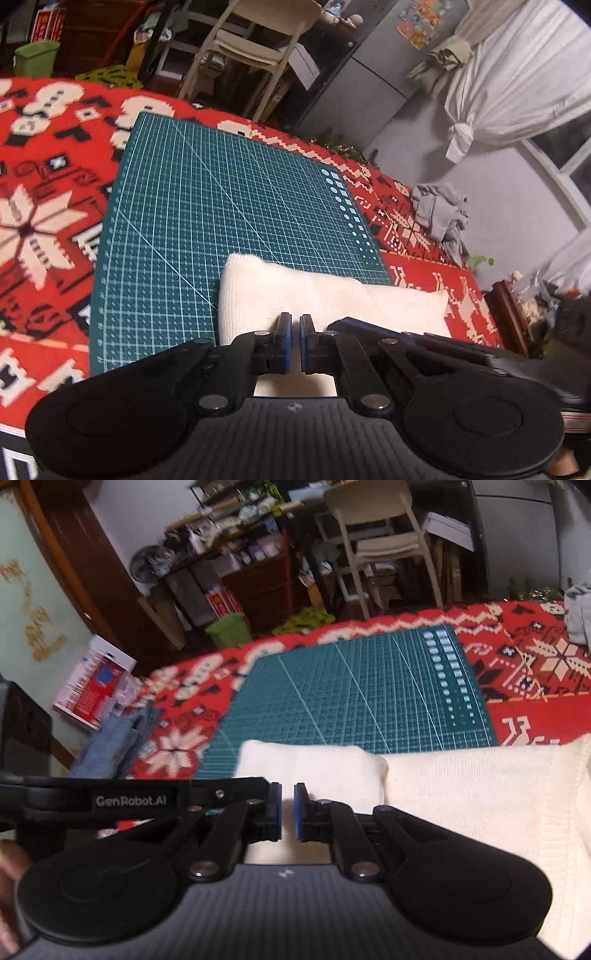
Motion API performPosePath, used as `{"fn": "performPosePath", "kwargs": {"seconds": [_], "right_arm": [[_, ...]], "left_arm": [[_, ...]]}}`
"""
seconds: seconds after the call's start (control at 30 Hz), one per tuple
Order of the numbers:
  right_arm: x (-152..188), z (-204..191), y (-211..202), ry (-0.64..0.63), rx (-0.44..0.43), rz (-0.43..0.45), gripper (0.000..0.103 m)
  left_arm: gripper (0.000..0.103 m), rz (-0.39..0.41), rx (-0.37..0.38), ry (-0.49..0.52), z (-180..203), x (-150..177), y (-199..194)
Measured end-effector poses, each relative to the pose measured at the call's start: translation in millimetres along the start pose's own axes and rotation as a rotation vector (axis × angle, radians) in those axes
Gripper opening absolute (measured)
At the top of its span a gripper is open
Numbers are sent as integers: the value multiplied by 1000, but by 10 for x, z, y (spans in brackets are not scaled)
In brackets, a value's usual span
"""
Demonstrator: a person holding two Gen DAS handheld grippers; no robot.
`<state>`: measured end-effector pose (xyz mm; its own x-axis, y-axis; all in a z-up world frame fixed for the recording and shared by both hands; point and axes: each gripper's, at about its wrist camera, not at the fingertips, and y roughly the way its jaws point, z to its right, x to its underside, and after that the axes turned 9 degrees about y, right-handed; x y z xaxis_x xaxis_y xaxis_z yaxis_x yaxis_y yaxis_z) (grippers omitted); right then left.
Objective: Fold clothes
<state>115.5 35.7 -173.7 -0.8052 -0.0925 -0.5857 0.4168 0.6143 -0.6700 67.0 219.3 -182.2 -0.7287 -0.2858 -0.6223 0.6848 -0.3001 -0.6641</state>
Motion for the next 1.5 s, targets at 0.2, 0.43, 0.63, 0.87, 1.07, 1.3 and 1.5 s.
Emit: {"fn": "performPosePath", "kwargs": {"seconds": [0.2,0.43,0.63,0.87,1.07,1.3,1.5], "right_arm": [[-19,346,-42,93,48,29,0],[-144,159,-24,-3,-7,51,8],[-205,144,219,-14,33,28,0],[-260,297,41,46,31,91,1],[-163,216,-190,17,-33,53,7],[175,-47,-87,-103,-2,-3,2],[191,53,-218,-86,69,21,5]], "left_arm": [[6,18,22,-15,-32,-28,-38],[6,28,14,-37,-116,-152,25],[3,37,21,-63,-171,-170,19],[3,51,36,-83,-197,-167,-85],[3,13,45,-38,-47,-17,-226],[3,8,-31,34,92,215,-191],[5,18,-8,50,175,240,-325]]}}
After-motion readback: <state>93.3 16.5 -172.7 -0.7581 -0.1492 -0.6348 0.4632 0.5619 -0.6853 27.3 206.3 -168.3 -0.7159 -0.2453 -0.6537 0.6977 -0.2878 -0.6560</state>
